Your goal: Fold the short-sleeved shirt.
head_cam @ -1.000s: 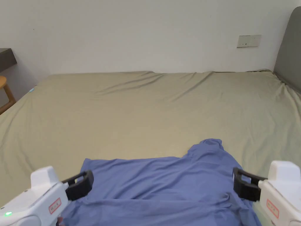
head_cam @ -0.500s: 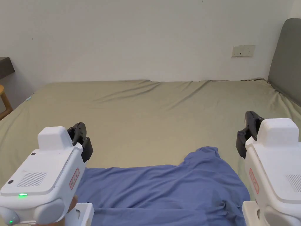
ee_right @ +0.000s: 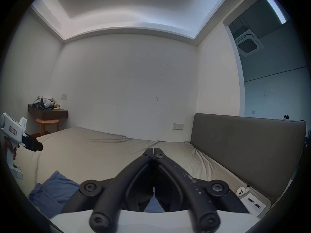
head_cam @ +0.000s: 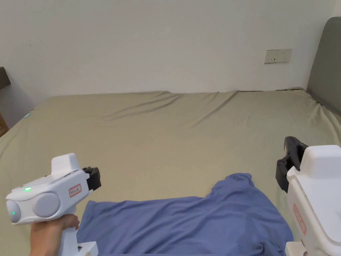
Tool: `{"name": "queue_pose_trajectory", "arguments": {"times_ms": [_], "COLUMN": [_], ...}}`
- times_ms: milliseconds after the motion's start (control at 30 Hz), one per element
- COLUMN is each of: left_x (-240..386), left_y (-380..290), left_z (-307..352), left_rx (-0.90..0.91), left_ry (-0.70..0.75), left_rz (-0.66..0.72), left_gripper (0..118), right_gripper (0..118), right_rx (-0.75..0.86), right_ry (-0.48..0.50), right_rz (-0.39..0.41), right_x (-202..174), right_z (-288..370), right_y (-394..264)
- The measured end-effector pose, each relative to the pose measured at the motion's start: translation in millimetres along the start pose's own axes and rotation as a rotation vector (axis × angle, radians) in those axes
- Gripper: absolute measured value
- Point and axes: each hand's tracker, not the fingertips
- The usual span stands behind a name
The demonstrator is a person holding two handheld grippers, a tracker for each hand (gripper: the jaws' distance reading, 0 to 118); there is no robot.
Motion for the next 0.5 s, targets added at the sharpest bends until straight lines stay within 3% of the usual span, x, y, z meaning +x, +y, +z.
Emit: {"name": "queue_pose_trajectory", "arguments": {"times_ms": [67, 200, 233, 333, 467, 500], "left_x": [-11, -40, -48, -74, -84, -84], "left_y": [-2, -9, -14, -25, -39, -43], "left_z": [-32, -92, -116, -159, -193, -200], "left_rx": [-0.051, -0.176, -0.209, -0.285, -0.363, -0.377], "left_ry": [0.044, 0.057, 0.062, 0.099, 0.172, 0.174], "left_rz": [-0.061, 0.025, 0.032, 0.09, 0.108, 0.107], "left_gripper": [0, 3, 10, 76, 100, 101], "right_gripper": [2, 2, 2, 2, 2, 2], "right_rx": [-0.017, -0.069, -0.08, -0.127, -0.172, -0.187], "right_ry": [-0.01, -0.025, -0.028, -0.032, -0.037, -0.038], "right_rz": [0.01, 0.019, 0.02, 0.024, 0.026, 0.026], "right_x": [1, -1, -2, -4, -7, -9], "right_z": [-15, -51, -60, -85, -116, -123], "right_y": [-6, -22, -27, -42, -64, -70]}}
